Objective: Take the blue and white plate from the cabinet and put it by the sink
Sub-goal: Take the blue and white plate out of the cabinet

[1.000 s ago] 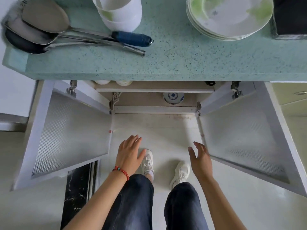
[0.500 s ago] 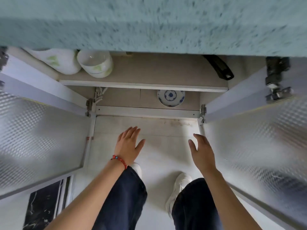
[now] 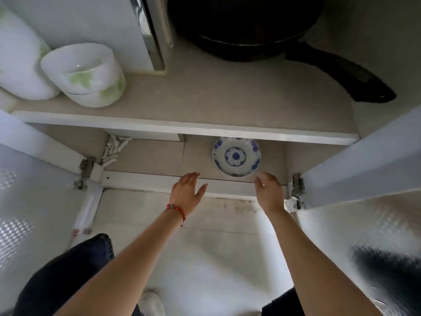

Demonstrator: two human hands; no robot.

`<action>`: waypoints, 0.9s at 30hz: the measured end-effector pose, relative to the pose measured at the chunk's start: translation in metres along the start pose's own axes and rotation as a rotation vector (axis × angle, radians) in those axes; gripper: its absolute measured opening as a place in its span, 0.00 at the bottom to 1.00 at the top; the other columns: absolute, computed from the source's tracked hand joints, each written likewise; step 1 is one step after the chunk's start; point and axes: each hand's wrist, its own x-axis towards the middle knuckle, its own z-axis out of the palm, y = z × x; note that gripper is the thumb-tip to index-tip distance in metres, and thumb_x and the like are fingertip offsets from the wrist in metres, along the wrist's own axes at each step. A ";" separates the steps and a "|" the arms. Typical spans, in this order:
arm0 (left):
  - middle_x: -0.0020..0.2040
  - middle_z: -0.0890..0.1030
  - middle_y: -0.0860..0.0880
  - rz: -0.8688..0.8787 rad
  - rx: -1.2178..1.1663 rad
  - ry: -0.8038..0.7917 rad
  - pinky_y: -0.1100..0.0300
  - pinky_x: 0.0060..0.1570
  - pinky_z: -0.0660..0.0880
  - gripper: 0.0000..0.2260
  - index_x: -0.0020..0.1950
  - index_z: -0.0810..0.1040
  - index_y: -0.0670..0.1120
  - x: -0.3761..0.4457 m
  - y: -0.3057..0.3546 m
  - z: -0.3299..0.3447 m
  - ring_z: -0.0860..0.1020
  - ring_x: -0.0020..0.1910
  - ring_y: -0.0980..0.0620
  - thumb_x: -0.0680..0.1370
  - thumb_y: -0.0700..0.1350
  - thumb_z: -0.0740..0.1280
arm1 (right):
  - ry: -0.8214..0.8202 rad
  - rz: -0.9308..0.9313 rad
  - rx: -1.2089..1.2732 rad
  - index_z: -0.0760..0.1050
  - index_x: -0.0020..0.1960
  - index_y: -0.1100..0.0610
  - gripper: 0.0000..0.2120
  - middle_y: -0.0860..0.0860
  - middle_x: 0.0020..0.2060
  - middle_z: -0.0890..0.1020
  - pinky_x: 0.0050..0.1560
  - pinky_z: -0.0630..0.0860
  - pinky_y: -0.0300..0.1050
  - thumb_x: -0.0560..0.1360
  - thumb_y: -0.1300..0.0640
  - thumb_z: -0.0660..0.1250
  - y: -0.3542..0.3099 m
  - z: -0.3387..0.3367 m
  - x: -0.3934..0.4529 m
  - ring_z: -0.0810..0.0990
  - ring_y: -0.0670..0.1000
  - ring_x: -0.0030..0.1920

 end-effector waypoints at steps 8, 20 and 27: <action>0.66 0.71 0.38 0.015 -0.135 0.020 0.52 0.64 0.65 0.20 0.66 0.67 0.39 0.075 -0.022 0.069 0.68 0.66 0.41 0.78 0.48 0.60 | 0.146 -0.058 -0.064 0.71 0.56 0.64 0.14 0.64 0.54 0.77 0.45 0.72 0.45 0.77 0.55 0.58 0.035 0.051 0.079 0.76 0.62 0.53; 0.58 0.80 0.39 -0.221 -0.412 0.152 0.56 0.56 0.70 0.14 0.60 0.74 0.40 0.146 -0.019 0.093 0.76 0.56 0.41 0.78 0.45 0.60 | 0.177 0.043 0.280 0.77 0.50 0.65 0.08 0.64 0.51 0.81 0.52 0.74 0.52 0.73 0.63 0.64 0.055 0.061 0.158 0.78 0.61 0.51; 0.51 0.82 0.40 -0.269 -0.687 0.196 0.60 0.45 0.72 0.09 0.53 0.79 0.42 0.147 -0.003 0.101 0.78 0.47 0.46 0.76 0.39 0.62 | 0.180 0.065 0.256 0.79 0.50 0.65 0.09 0.65 0.49 0.82 0.52 0.75 0.54 0.73 0.65 0.63 0.052 0.063 0.156 0.79 0.64 0.50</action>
